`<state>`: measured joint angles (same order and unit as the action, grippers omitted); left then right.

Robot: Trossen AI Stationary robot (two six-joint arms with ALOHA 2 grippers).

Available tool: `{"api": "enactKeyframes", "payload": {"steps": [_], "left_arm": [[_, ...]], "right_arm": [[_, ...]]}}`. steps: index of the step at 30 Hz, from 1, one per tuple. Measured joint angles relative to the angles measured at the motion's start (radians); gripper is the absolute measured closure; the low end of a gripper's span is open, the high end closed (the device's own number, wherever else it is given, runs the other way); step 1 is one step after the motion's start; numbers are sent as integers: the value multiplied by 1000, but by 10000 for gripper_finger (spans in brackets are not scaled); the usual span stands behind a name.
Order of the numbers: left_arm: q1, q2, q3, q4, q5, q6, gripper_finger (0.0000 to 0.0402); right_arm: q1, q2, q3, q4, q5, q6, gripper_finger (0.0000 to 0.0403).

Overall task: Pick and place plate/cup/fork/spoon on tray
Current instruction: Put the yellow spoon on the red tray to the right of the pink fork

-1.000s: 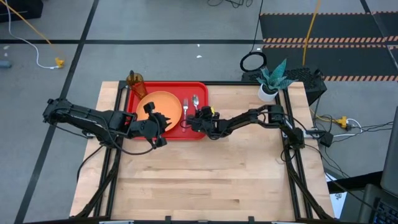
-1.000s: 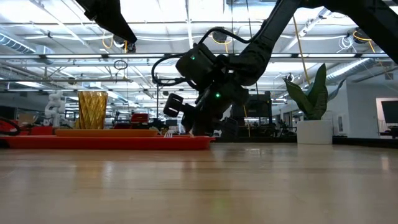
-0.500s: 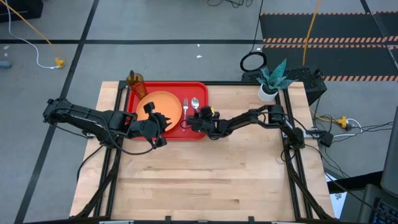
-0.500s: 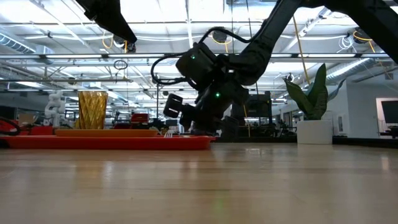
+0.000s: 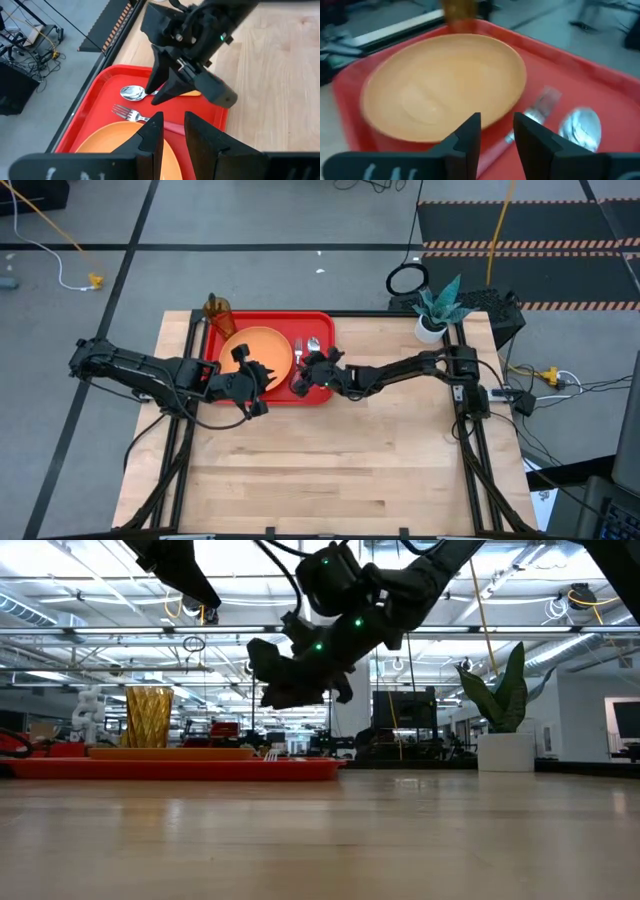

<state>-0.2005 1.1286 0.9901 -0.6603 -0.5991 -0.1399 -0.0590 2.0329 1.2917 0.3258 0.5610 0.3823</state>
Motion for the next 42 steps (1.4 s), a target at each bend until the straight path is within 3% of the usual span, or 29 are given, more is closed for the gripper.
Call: {"api": "enactKeyframes", "payload": {"steps": [8,15,22,33,40,42], "left_arm": [[0,0,0,-11,0,-21,321],[0,0,0,-101,4,-141,321],[0,0,0,-183,4,-276,321],[0,0,0,-178,3,-341,321],[0,0,0,-142,-22,-333,321],[0,0,0,-143,-34,-333,321]], "right_arm": [[-61,-9,0,-80,-286,-87,351],[-104,-9,0,-133,-518,-304,392],[-166,-9,0,-223,-680,-427,401],[-223,-16,0,-447,-801,-634,403],[-222,-69,1,-494,-795,-676,403],[-222,-96,1,-539,-750,-686,403]]}}
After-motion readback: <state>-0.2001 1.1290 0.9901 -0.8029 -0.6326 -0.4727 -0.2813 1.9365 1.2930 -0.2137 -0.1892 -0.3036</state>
